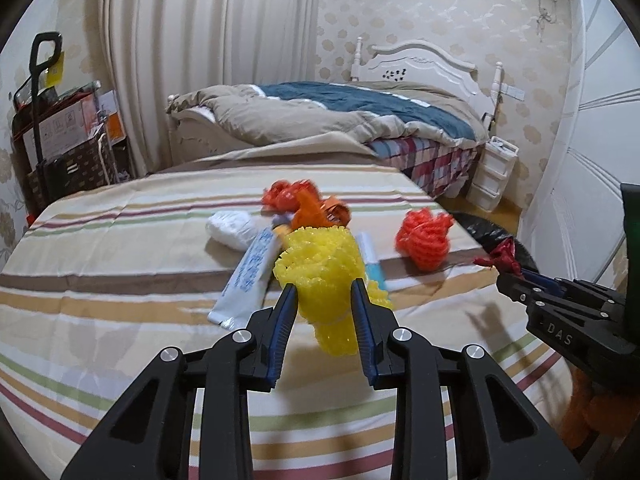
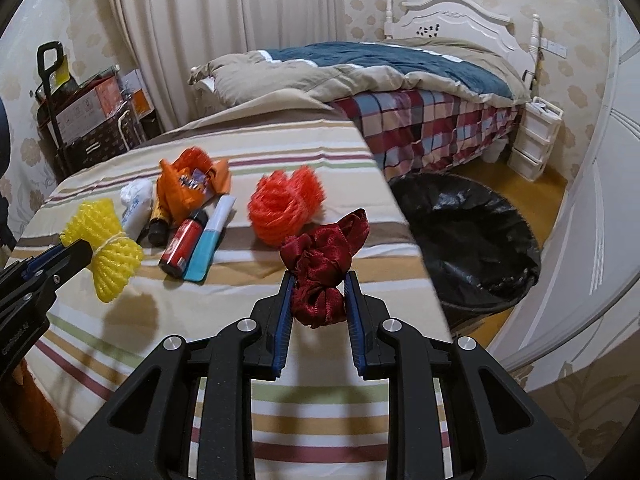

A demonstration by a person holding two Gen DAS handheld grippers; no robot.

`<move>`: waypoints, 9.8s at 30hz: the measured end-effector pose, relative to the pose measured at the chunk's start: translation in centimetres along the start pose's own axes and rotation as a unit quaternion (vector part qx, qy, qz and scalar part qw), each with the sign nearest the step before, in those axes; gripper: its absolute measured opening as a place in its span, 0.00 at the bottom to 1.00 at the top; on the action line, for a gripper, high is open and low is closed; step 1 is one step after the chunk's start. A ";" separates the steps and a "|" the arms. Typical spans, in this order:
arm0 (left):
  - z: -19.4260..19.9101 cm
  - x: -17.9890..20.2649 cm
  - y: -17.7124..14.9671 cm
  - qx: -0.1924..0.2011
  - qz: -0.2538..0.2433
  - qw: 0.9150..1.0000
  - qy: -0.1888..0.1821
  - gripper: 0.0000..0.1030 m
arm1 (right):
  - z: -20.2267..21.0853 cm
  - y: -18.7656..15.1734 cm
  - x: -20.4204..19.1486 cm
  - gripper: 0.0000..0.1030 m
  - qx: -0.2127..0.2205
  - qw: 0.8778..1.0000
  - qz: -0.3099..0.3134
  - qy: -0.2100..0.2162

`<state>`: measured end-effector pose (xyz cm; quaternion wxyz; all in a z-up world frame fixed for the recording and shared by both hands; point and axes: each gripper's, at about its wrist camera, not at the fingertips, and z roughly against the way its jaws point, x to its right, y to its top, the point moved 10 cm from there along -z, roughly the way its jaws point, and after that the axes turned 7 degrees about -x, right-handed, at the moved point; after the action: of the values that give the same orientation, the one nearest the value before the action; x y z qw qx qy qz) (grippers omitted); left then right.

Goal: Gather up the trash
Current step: 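Carry the yellow net and red ribbon to the black bin and release both, then grasp the red foam net with the right tool while the left tool grasps the milk powder tube, then carry the red net and milk powder tube over the bin and release both, then return both open tools to the table and grasp the blue-white tube with the right tool, then grasp the red bottle with the left tool while the right tool holds the blue-white tube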

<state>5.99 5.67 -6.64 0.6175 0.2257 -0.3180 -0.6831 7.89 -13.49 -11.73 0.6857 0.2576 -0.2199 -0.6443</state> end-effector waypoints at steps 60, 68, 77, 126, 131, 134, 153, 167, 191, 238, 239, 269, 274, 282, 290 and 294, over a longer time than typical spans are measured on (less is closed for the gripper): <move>-15.3 19.5 9.7 -0.036 -0.100 0.994 -0.025 0.76 | -8.1 6.6 21.9 0.58 0.001 0.987 -0.144 -0.077; -11.9 16.4 8.8 -0.027 -0.081 0.996 -0.018 0.77 | -5.3 5.6 18.2 0.66 0.014 0.989 -0.133 -0.063; -8.2 9.5 7.2 -0.017 -0.039 0.999 0.013 0.78 | -3.5 4.8 12.1 0.70 0.019 0.994 -0.103 -0.032; -8.5 -7.2 -0.7 -0.112 0.038 0.990 0.082 0.34 | -9.0 4.6 -3.5 0.48 -0.044 0.999 0.012 0.026; -7.6 -7.2 -0.5 -0.095 0.049 0.992 0.073 0.32 | -8.3 4.2 -3.1 0.48 -0.037 0.999 0.010 0.030; -6.9 -6.7 -0.5 -0.086 0.052 0.993 0.064 0.32 | -7.7 4.1 -2.6 0.48 -0.032 0.999 0.005 0.030; -3.8 -3.2 2.5 -0.028 0.056 0.998 0.012 0.32 | -4.4 3.9 1.9 0.48 -0.001 1.000 -0.027 0.006; -6.2 7.4 6.4 -0.017 -0.011 0.998 -0.055 0.32 | -3.3 5.8 8.7 0.48 0.024 0.997 -0.060 -0.037; -15.2 19.0 8.3 -0.056 -0.093 0.992 -0.064 0.32 | -6.7 6.3 19.4 0.48 0.006 0.990 -0.118 -0.082; -9.1 6.4 5.4 -0.046 -0.039 0.997 0.050 0.74 | -6.3 4.5 10.0 0.71 -0.010 0.995 -0.100 -0.014; -8.8 5.5 5.1 -0.045 -0.034 0.997 0.055 0.75 | -6.3 4.4 8.8 0.71 -0.011 0.996 -0.092 -0.007; -4.8 -10.4 -0.6 -0.060 0.079 0.987 0.129 0.75 | -9.3 3.4 -8.7 0.71 -0.072 0.995 0.073 0.019; -4.8 -10.6 -0.6 -0.060 0.082 0.987 0.125 0.75 | -9.4 3.2 -7.7 0.64 -0.076 0.995 0.061 0.016; -5.0 -10.3 -0.6 -0.060 0.073 0.987 0.126 0.75 | -9.5 3.4 -8.8 0.46 -0.069 0.993 0.092 0.016; -5.2 -8.9 -0.4 -0.057 0.066 0.990 0.113 0.75 | -9.1 3.3 -7.7 0.19 -0.064 0.994 0.084 0.029; -5.3 -7.3 -0.2 -0.054 0.056 0.992 0.099 0.75 | -8.9 3.1 -6.0 0.19 -0.063 0.996 0.066 0.024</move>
<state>10.61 12.08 -11.08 0.6943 0.2405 -0.2303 -0.6380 15.47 -6.79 -16.41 0.7468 0.2139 -0.1795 -0.6036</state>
